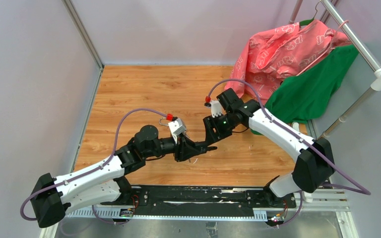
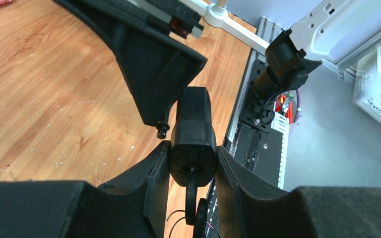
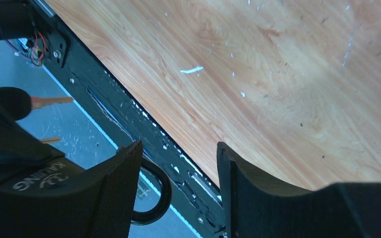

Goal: Unlock with the key

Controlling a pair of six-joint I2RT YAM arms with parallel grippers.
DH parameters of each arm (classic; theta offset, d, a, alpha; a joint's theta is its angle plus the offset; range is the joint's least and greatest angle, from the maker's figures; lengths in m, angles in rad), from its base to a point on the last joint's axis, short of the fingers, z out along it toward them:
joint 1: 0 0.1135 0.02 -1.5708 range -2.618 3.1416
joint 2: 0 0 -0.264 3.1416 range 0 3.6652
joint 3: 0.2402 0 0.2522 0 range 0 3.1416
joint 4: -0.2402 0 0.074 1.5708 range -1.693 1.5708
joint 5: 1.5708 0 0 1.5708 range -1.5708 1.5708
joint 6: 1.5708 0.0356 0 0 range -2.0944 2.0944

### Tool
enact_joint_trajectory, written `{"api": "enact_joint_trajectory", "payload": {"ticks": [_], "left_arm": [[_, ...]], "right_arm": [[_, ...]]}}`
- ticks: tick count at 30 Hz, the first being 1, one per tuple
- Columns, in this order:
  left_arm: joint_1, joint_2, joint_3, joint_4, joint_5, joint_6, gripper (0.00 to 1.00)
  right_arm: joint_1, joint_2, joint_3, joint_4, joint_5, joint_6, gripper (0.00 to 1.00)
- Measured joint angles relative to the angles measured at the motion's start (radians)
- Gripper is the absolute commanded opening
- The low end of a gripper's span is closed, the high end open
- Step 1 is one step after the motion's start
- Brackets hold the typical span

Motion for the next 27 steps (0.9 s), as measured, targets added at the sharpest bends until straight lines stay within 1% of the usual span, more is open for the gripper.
{"api": "enact_joint_trajectory", "payload": {"ticks": [8,11,14,19,21,24,27], "left_arm": [[-0.004,0.000,0.002,-0.002,-0.028,0.014,0.00],[-0.009,0.000,0.002,-0.004,-0.028,0.015,0.00],[-0.009,0.003,0.001,-0.002,-0.035,0.015,0.00],[-0.013,0.039,0.002,0.003,-0.053,0.006,0.00],[-0.021,0.073,0.002,0.007,-0.071,-0.003,0.00],[-0.029,0.149,0.002,0.010,-0.107,-0.027,0.00],[-0.031,0.238,0.010,0.015,-0.146,-0.061,0.00]], "right_arm": [[0.008,0.013,-0.047,-0.029,-0.078,-0.003,0.59],[0.009,0.005,-0.064,-0.038,-0.066,0.000,0.60],[-0.001,-0.010,-0.064,-0.046,0.018,0.022,0.62],[-0.055,-0.065,-0.045,-0.061,0.274,0.085,0.66],[-0.084,-0.106,-0.044,-0.061,0.393,0.112,0.68],[-0.106,-0.174,-0.044,-0.059,0.527,0.141,0.68],[-0.110,-0.232,-0.048,-0.043,0.602,0.154,0.70]]}}
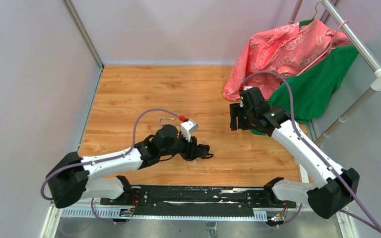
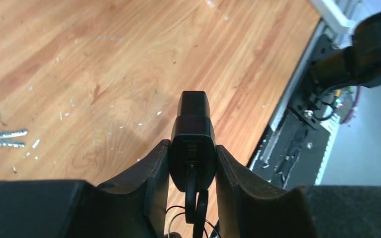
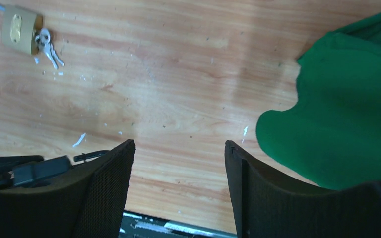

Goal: Unlock with the key

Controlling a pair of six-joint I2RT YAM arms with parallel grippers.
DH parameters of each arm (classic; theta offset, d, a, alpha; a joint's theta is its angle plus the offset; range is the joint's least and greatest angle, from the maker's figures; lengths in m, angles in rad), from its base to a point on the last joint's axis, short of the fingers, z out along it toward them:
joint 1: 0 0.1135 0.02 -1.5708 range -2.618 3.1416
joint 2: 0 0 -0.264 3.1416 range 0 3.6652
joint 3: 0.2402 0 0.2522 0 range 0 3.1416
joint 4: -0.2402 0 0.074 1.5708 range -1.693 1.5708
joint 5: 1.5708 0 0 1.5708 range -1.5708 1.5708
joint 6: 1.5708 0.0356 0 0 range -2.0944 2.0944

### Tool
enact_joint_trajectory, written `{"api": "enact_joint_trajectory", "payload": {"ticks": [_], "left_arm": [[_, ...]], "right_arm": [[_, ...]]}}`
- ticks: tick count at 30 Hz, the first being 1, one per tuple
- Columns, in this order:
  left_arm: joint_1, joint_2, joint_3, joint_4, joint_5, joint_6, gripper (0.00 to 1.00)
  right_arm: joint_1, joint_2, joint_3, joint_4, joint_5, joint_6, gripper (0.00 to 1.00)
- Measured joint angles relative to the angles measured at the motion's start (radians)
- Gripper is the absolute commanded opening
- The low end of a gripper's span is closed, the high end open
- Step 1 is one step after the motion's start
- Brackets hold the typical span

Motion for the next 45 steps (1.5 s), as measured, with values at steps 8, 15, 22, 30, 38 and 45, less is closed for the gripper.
{"api": "enact_joint_trajectory", "payload": {"ticks": [8,15,22,30,38,45], "left_arm": [[0.000,0.251,0.075,0.052,-0.068,-0.132,0.00],[0.038,0.388,0.158,0.112,-0.081,-0.264,0.03],[0.111,0.514,0.190,0.145,-0.055,-0.356,0.21],[0.119,0.536,0.189,0.154,-0.064,-0.367,0.74],[0.129,0.441,0.154,0.114,-0.119,-0.343,0.94],[0.130,0.153,0.100,-0.002,-0.266,-0.269,1.00]], "right_arm": [[-0.001,-0.064,-0.075,0.074,0.051,0.008,0.70],[-0.002,-0.062,-0.087,0.100,0.047,0.008,0.70],[-0.002,-0.063,-0.087,0.118,0.035,0.007,0.71],[-0.002,-0.069,-0.088,0.142,0.004,0.007,0.74],[-0.002,-0.074,-0.095,0.174,-0.024,0.003,0.81],[-0.002,-0.138,-0.135,0.255,-0.047,-0.027,0.90]]}}
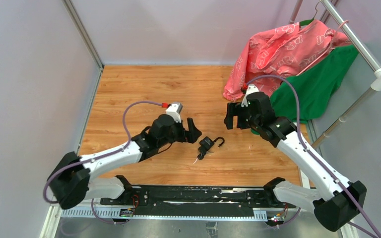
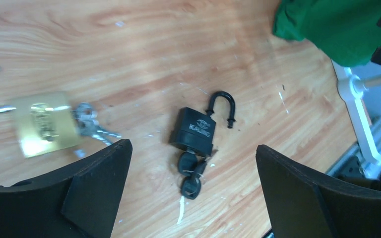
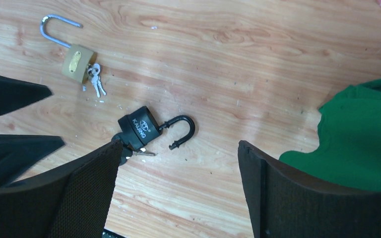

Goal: Unlock with the key

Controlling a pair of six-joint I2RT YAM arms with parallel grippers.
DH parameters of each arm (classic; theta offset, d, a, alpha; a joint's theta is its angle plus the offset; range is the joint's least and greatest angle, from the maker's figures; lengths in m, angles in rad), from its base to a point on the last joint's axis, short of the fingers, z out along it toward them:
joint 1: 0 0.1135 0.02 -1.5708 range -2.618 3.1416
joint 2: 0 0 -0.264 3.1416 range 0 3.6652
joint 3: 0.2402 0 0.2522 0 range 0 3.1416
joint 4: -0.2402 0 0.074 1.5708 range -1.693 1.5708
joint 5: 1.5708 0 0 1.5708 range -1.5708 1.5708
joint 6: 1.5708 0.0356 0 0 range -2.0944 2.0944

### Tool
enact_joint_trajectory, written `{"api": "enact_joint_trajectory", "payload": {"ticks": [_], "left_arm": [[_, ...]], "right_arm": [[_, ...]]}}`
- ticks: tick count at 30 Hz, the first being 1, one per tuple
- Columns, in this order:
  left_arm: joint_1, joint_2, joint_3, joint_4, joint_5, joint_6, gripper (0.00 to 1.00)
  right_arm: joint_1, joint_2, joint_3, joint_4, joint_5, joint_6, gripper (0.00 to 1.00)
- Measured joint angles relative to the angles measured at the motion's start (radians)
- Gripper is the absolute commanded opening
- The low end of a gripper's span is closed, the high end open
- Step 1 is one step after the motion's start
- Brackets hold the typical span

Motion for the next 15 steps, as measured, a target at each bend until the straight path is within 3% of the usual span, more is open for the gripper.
{"api": "enact_joint_trajectory", "payload": {"ticks": [8,15], "left_arm": [[0.000,-0.332,-0.012,-0.280,-0.409,0.114,1.00],[0.009,-0.357,-0.012,-0.417,-0.879,0.203,1.00]], "right_arm": [[0.000,-0.080,-0.100,0.133,0.001,-0.031,0.93],[0.015,-0.130,-0.187,0.275,0.058,-0.037,0.93]]}}
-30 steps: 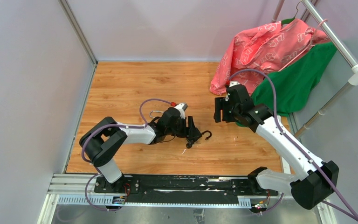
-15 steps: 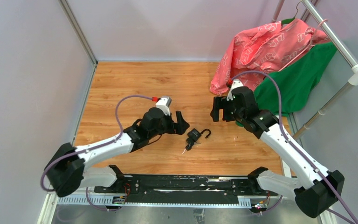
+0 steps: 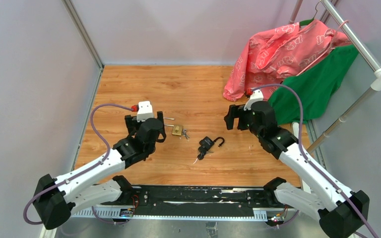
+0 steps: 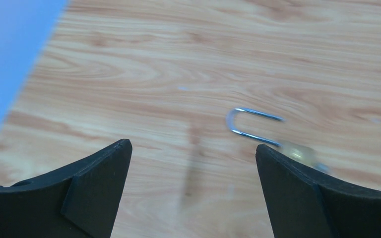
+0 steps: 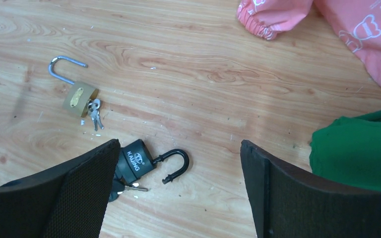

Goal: Unlock with the key

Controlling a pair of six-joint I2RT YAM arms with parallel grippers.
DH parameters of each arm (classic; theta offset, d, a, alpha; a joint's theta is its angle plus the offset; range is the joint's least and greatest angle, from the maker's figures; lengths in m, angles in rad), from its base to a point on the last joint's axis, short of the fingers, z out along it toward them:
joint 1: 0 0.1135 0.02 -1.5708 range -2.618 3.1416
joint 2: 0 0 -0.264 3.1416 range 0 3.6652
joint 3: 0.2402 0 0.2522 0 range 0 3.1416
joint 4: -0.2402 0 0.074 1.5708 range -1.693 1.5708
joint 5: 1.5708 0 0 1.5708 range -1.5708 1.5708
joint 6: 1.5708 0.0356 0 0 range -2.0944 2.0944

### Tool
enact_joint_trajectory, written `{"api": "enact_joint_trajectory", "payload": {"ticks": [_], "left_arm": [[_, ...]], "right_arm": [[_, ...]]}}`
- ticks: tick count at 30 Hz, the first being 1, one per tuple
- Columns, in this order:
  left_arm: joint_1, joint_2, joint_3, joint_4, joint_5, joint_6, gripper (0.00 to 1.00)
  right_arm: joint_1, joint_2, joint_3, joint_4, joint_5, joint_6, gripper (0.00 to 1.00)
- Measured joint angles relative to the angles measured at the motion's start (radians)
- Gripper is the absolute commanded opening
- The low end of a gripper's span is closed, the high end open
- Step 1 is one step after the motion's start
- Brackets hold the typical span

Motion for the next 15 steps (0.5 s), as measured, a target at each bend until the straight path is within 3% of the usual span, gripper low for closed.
{"api": "enact_joint_trajectory", "payload": {"ticks": [3,7,11,15], "left_arm": [[0.033,0.035,0.000,-0.004,-0.134,0.037,1.00],[0.117,0.091,-0.043,0.127,-0.245,0.149,1.00],[0.275,0.138,-0.106,0.218,-0.228,0.177,0.99],[0.390,0.142,-0.155,0.312,-0.179,0.196,0.98]], "right_arm": [[0.009,-0.027,-0.063,0.079,0.024,-0.022,0.93],[0.014,-0.027,-0.121,0.141,0.082,-0.074,0.92],[0.014,-0.009,-0.130,0.172,0.185,-0.104,0.99],[0.014,0.017,-0.155,0.227,0.288,-0.139,0.99]]}}
